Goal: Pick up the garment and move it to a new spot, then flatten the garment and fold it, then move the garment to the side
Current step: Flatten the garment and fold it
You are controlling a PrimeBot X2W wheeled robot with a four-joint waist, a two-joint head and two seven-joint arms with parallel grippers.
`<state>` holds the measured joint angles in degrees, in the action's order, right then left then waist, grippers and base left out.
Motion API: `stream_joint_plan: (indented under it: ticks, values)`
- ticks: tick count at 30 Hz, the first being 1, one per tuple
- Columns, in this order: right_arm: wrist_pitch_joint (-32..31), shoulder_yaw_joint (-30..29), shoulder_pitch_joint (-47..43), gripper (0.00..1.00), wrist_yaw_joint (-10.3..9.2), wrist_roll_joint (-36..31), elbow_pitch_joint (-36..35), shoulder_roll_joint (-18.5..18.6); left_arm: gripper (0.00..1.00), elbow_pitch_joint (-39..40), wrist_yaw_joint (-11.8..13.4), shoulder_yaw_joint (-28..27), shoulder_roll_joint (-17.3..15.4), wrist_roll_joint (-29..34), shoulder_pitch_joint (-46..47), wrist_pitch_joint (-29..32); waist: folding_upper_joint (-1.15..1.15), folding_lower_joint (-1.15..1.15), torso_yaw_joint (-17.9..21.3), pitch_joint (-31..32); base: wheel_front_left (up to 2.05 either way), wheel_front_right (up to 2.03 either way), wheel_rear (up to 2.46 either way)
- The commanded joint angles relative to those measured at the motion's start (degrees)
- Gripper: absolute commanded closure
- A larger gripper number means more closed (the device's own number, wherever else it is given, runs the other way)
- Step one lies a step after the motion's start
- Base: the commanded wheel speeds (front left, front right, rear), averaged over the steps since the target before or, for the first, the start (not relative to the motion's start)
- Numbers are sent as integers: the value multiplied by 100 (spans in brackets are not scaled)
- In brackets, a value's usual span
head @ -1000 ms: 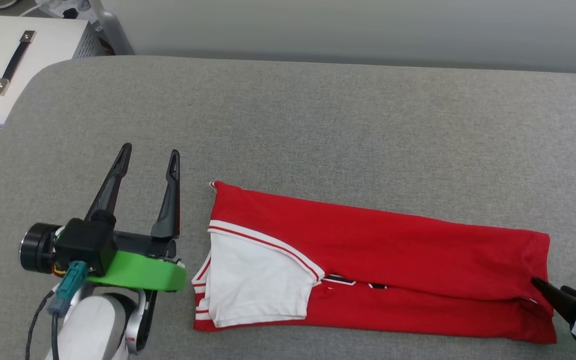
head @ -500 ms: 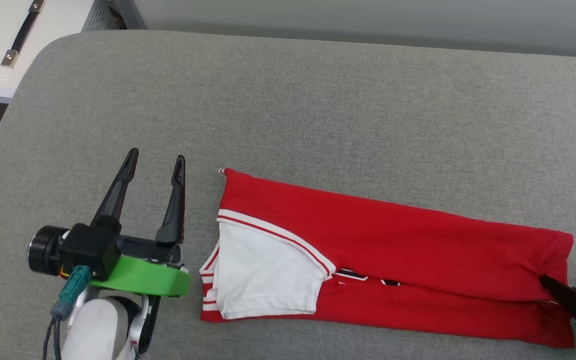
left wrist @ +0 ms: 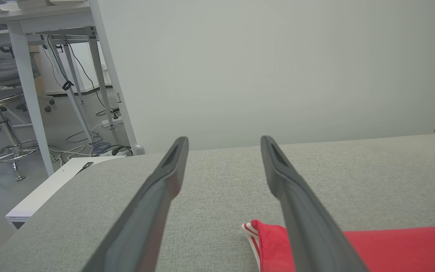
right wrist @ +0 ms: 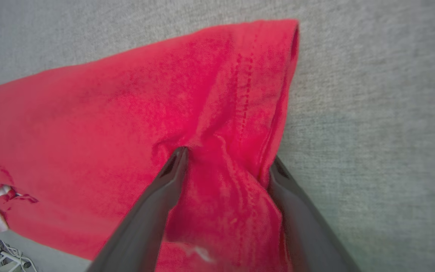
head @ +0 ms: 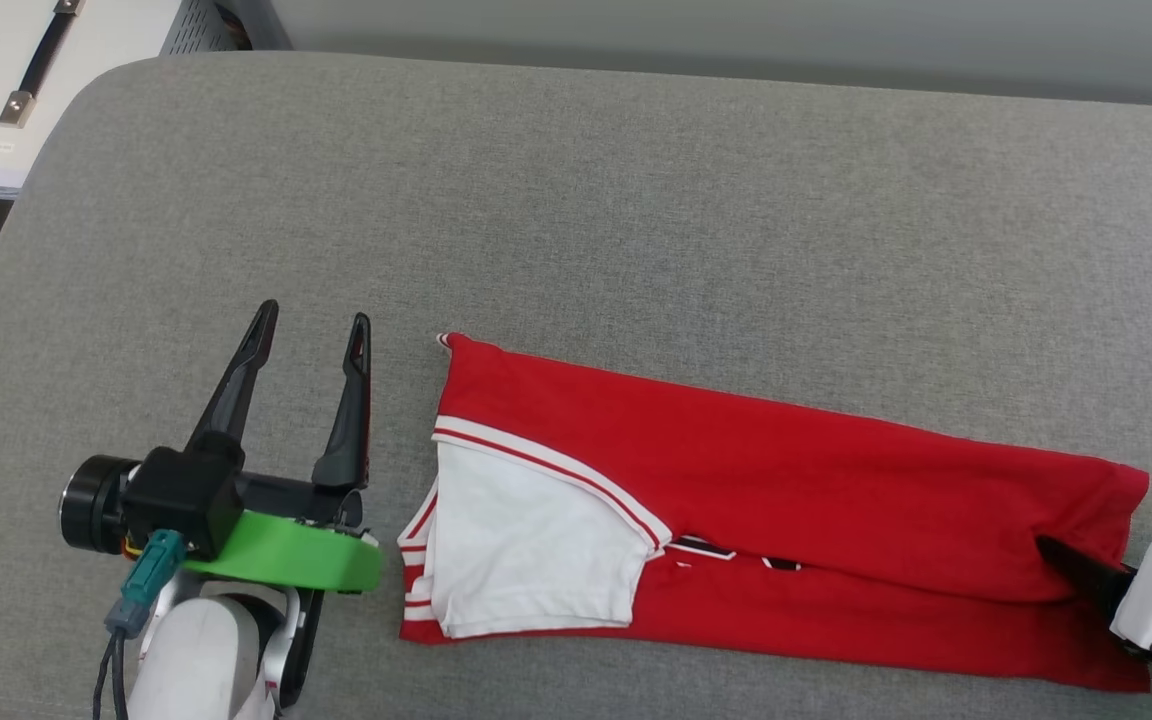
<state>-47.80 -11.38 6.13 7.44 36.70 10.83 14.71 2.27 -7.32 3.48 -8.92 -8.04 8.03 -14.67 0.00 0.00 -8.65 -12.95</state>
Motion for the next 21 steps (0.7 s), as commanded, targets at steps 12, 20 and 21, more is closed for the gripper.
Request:
stream_joint_plan:
  ticks: [12,20,21]
  values:
    - [413,543,5,100,5,357,542,-97,0,-134,-16,73,-34,-75,-52,-32,0,0,24,146,0,0,0]
    - [1025,343,-67,100,5,193,743,319,0,-150,-16,43,-17,-100,-144,-32,0,0,88,327,0,0,0]
    - [1069,319,-77,100,5,168,760,374,0,-147,-16,38,-16,-104,-154,-32,0,0,98,338,0,0,0]
